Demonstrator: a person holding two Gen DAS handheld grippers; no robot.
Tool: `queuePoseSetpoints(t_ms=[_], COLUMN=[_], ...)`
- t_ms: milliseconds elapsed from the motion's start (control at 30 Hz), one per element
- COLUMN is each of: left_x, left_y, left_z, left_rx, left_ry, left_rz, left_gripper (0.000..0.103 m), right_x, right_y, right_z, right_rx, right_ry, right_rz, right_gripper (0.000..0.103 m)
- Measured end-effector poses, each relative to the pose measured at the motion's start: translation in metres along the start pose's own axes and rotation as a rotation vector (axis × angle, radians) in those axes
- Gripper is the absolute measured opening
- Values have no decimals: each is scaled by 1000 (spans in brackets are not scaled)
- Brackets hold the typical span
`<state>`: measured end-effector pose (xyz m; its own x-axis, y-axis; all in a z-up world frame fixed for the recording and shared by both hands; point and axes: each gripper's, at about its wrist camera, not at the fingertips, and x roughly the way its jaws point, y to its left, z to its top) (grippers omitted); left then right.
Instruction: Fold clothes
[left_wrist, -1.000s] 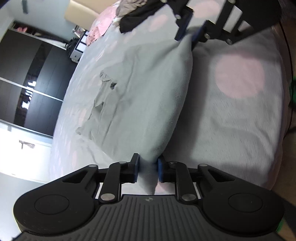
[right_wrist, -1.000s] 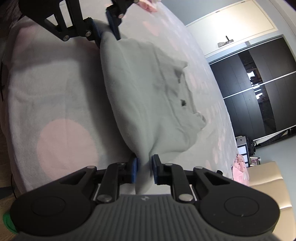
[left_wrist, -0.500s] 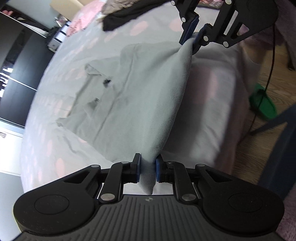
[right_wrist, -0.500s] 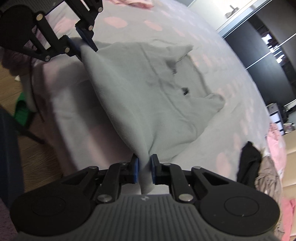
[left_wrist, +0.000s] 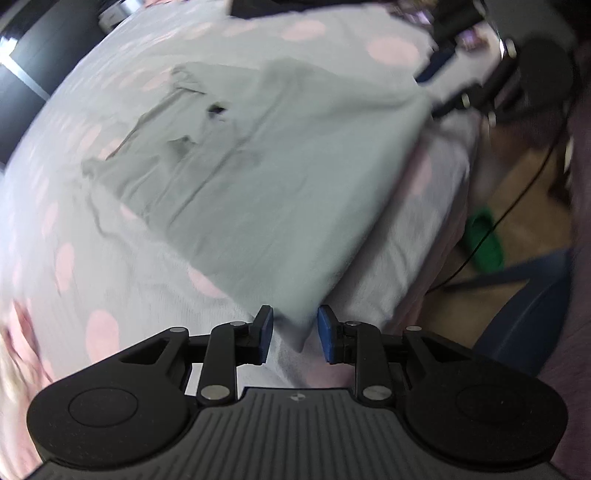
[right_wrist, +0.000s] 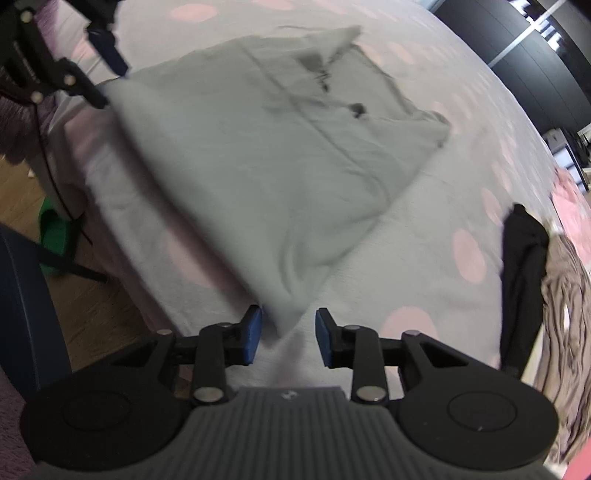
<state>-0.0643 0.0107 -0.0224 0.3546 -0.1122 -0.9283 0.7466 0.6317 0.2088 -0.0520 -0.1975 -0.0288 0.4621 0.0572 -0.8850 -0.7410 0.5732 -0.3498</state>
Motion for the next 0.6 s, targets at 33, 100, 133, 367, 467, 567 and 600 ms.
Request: queuePoseSetpoints(t_ms=[33, 100, 133, 367, 467, 567, 600], left_x=[-6, -18, -23, -35, -31, -26, -24], left_y=[6, 19, 24, 43, 52, 65, 69], left_z=[-1, -1, -2, 12, 22, 31, 33], left_rx=[-32, -93, -118, -215, -222, -247, -253], left_ry=[-16, -59, -87, -186, -191, -204, -207], left_rz=[-23, -65, -83, -83, -73, -91, -89], left_gripper=[24, 26, 30, 36, 36, 38, 39], right_x=[-2, -7, -8, -21, -19, -16, -14], right_y=[0, 0, -2, -18, -27, -34, -35], right_z=[0, -1, 0, 15, 26, 35, 38], right_rx=[-5, -16, -11, 66, 101, 121, 124], right_ry=[9, 19, 9, -131, -164, -179, -184], right_rz=[-9, -29, -42, -80, -49, -1, 17], right_gripper=[38, 39, 39, 40, 44, 44, 42])
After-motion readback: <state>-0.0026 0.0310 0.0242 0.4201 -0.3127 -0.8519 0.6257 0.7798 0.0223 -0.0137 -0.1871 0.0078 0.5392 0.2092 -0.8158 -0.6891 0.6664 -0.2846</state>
